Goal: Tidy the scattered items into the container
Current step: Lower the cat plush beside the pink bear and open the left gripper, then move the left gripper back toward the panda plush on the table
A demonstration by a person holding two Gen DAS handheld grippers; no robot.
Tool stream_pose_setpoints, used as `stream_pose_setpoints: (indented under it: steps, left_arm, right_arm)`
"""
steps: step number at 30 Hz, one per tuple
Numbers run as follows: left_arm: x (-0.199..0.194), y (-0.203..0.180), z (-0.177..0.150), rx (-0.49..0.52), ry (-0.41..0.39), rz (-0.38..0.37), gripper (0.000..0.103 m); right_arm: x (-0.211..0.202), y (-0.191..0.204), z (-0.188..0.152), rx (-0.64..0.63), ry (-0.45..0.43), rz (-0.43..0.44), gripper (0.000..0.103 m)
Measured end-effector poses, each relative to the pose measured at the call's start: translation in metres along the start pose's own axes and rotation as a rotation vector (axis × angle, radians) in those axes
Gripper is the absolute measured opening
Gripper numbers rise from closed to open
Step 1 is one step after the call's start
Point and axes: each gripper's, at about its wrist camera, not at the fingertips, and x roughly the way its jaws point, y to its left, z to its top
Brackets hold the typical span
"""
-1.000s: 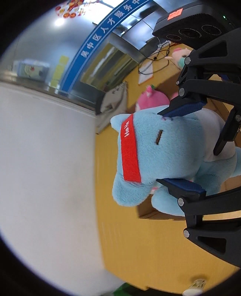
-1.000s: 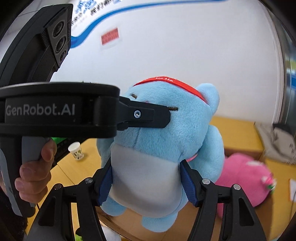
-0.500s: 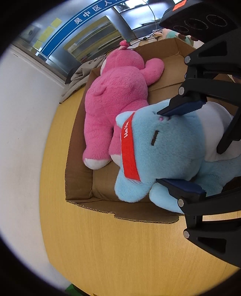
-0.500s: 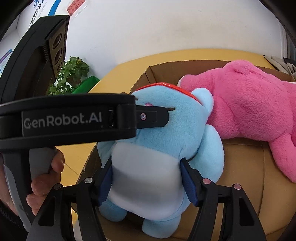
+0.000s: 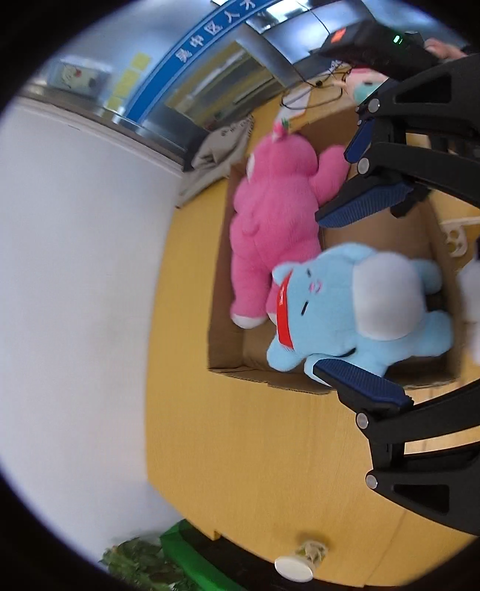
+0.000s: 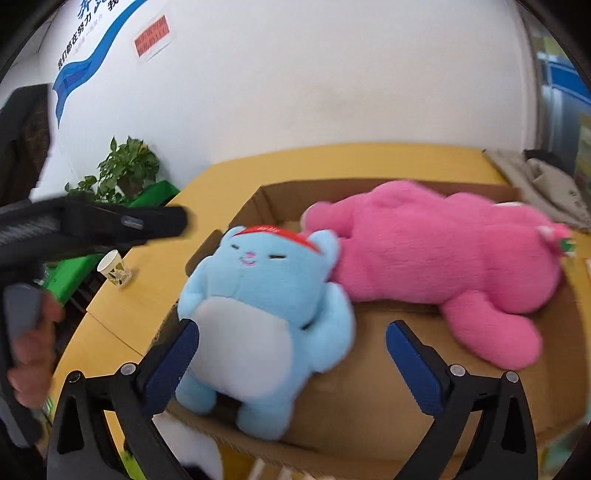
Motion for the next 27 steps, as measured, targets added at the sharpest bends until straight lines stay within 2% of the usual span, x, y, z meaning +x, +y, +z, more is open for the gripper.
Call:
stream_pose_setpoints:
  steps: [1, 4, 7, 11, 17, 27]
  left_arm:
    - [-0.016, -0.006, -0.007, 0.009, -0.021, 0.014, 0.076]
    - [-0.054, -0.031, -0.039, 0.048, -0.090, 0.029, 0.078]
    - [-0.060, -0.055, -0.071, 0.034, -0.083, 0.005, 0.078]
    - [-0.057, -0.087, -0.101, 0.042, -0.094, -0.019, 0.078]
    - [-0.054, -0.116, -0.116, 0.057, -0.080, -0.055, 0.078]
    - [-0.057, -0.128, -0.128, 0.046, -0.076, -0.081, 0.078]
  right_arm:
    - [-0.009, -0.007, 0.002, -0.016, -0.015, -0.027, 0.103]
    - [-0.046, -0.030, -0.011, -0.060, -0.045, -0.188, 0.103]
    - [-0.065, -0.048, -0.013, -0.068, -0.041, -0.287, 0.103]
    - [-0.107, -0.066, -0.042, -0.054, -0.046, -0.312, 0.103]
    - [-0.150, -0.075, -0.069, -0.105, -0.064, -0.401, 0.103]
    - [-0.163, -0.098, -0.073, -0.060, -0.071, -0.403, 0.103]
